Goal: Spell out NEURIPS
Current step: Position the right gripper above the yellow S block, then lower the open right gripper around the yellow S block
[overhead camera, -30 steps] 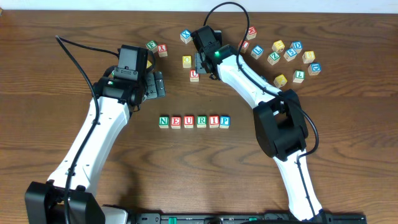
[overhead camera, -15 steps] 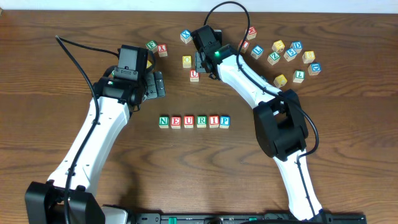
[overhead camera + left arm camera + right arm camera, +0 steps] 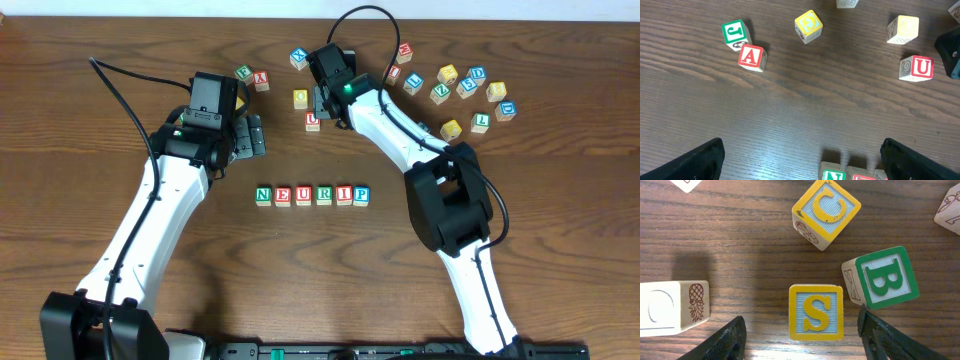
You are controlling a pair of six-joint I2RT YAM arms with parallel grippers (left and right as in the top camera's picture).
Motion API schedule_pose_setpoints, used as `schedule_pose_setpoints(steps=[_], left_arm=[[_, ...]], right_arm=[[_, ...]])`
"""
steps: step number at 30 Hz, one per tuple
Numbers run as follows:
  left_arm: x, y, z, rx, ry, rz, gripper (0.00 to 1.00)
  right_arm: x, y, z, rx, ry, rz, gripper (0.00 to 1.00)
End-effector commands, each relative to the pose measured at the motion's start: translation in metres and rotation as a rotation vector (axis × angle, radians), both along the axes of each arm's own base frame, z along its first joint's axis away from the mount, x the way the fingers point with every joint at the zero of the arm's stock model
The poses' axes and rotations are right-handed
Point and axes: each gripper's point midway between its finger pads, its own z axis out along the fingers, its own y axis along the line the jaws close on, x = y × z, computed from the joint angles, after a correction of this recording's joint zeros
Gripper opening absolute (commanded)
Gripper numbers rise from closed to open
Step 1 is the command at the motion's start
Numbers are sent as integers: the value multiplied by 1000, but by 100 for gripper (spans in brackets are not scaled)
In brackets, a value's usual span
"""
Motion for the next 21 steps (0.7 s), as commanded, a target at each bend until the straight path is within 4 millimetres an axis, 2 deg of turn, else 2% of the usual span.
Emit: schedule_pose_setpoints(steps=[1, 13, 21], left_arm=[[6, 0, 18, -7, -46, 1, 98], [6, 0, 18, -7, -46, 1, 98], [6, 0, 18, -7, -46, 1, 98]], right_arm=[[2, 5, 0, 11, -9, -7, 65], [9, 9, 5, 31, -44, -8, 59], [11, 4, 6, 14, -54, -29, 55]])
